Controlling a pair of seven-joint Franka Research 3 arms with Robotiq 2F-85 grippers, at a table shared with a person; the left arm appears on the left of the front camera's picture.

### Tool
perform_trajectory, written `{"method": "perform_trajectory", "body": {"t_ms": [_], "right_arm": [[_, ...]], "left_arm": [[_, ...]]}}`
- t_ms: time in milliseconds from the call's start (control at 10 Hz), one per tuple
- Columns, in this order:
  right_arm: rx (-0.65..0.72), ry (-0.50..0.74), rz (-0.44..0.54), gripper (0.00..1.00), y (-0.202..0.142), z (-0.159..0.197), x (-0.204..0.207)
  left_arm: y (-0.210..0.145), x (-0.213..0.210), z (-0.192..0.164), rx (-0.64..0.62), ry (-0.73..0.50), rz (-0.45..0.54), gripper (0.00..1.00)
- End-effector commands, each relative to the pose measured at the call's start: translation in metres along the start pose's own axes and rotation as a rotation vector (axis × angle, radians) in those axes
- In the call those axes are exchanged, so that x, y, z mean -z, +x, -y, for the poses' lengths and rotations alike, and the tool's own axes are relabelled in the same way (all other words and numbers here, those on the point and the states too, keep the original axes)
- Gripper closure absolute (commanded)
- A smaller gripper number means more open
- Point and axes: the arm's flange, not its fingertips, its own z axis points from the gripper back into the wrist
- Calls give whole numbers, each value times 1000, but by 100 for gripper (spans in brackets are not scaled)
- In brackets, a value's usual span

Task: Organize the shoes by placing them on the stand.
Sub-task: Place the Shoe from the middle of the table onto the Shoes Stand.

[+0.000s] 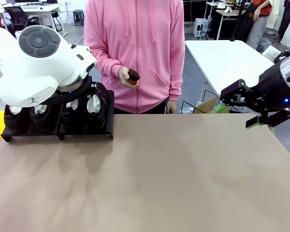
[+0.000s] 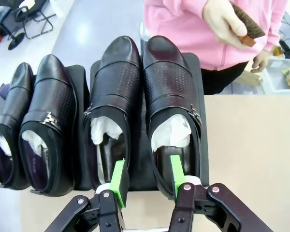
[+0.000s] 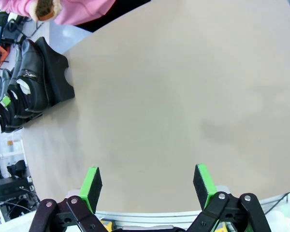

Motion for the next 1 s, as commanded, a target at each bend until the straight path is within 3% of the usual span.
{"method": "perform_trajectory", "body": {"t_ms": [0, 900], "right_arm": [[-19, 6, -3, 0, 3, 2, -1], [-19, 6, -3, 0, 3, 2, -1]], "left_arm": [[3, 11, 3, -2, -6, -14, 52], [3, 11, 3, -2, -6, -14, 52]]}}
